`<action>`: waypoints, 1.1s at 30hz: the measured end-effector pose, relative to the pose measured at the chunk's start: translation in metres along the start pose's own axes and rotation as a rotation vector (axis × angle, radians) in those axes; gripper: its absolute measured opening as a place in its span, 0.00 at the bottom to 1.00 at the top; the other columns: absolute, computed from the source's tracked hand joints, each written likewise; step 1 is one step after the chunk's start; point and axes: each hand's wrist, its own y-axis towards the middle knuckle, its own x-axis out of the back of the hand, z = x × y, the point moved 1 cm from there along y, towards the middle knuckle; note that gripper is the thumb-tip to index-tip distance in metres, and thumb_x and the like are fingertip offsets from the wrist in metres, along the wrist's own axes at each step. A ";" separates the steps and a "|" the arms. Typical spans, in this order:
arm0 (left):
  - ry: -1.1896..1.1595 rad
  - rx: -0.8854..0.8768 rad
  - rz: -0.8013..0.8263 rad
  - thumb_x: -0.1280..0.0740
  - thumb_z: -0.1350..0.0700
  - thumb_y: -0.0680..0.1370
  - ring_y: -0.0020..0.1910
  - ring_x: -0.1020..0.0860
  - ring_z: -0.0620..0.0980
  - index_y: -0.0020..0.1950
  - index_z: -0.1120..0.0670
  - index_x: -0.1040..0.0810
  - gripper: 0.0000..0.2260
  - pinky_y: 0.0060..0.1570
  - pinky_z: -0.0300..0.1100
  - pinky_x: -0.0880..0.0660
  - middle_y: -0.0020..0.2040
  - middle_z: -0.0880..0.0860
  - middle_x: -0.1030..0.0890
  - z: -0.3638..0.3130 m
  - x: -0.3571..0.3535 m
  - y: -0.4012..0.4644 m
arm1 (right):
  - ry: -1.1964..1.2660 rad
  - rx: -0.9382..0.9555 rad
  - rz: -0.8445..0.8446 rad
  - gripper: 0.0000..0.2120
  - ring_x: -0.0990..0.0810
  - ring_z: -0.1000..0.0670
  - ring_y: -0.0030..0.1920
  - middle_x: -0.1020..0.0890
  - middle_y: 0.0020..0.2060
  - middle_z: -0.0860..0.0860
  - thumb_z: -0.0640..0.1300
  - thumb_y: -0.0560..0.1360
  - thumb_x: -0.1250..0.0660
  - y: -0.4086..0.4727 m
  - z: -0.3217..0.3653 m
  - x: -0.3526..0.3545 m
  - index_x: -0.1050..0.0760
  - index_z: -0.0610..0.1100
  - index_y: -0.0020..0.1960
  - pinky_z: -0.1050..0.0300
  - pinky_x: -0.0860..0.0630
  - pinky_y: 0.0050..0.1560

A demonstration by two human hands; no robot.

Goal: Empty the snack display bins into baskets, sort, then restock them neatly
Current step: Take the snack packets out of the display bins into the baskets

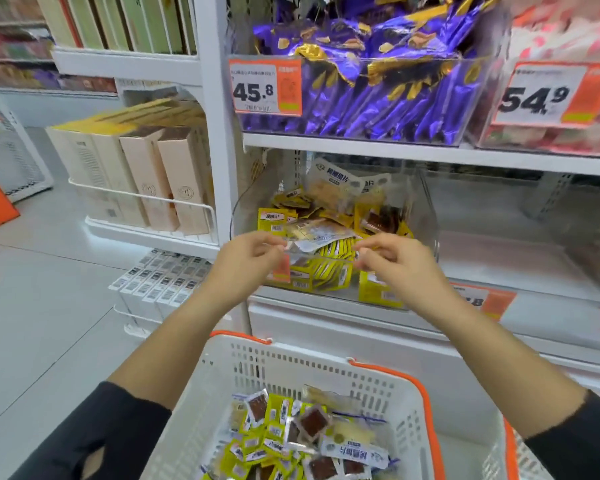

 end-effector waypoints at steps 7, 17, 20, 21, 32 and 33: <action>0.525 0.048 0.108 0.35 0.48 0.78 0.54 0.23 0.54 0.59 0.53 0.22 0.13 0.46 0.41 0.29 0.56 0.53 0.20 -0.016 -0.014 0.080 | -0.783 -0.060 0.428 0.29 0.32 0.46 0.71 0.30 0.71 0.49 0.54 0.75 0.32 0.090 -0.020 0.011 0.36 0.53 0.74 0.55 0.31 0.64; 0.868 0.244 0.784 0.40 0.25 0.69 0.78 0.51 0.55 0.80 0.49 0.57 0.50 0.75 0.53 0.46 0.80 0.52 0.54 -0.018 -0.087 0.131 | -1.308 0.366 0.756 0.44 0.54 0.47 0.78 0.60 0.78 0.47 0.51 0.75 0.33 0.144 -0.052 -0.038 0.60 0.53 0.79 0.40 0.39 0.72; 0.892 0.218 0.803 0.39 0.26 0.69 0.78 0.49 0.55 0.80 0.49 0.54 0.49 0.75 0.52 0.45 0.80 0.52 0.52 -0.017 -0.087 0.135 | -1.252 0.447 0.711 0.40 0.42 0.46 0.76 0.51 0.79 0.47 0.51 0.74 0.34 0.147 -0.057 -0.044 0.53 0.50 0.79 0.47 0.32 0.67; 0.883 0.245 0.802 0.38 0.26 0.69 0.78 0.48 0.55 0.80 0.50 0.53 0.49 0.74 0.52 0.44 0.80 0.53 0.51 -0.015 -0.087 0.136 | -1.227 0.469 0.688 0.39 0.39 0.46 0.74 0.48 0.78 0.47 0.53 0.74 0.35 0.148 -0.058 -0.045 0.51 0.50 0.78 0.49 0.31 0.65; 0.878 0.305 0.694 0.31 0.40 0.73 0.72 0.36 0.59 0.79 0.55 0.61 0.49 0.68 0.52 0.32 0.78 0.56 0.41 0.000 -0.062 0.145 | -1.206 0.493 0.504 0.29 0.25 0.44 0.63 0.29 0.69 0.47 0.62 0.79 0.43 0.162 -0.068 -0.038 0.42 0.52 0.76 0.49 0.23 0.53; 0.870 0.285 0.675 0.31 0.40 0.73 0.72 0.35 0.58 0.80 0.54 0.58 0.48 0.67 0.51 0.32 0.77 0.55 0.40 0.002 -0.057 0.145 | -1.206 0.450 0.535 0.34 0.29 0.43 0.67 0.35 0.73 0.47 0.62 0.77 0.40 0.162 -0.067 -0.040 0.46 0.51 0.77 0.47 0.24 0.57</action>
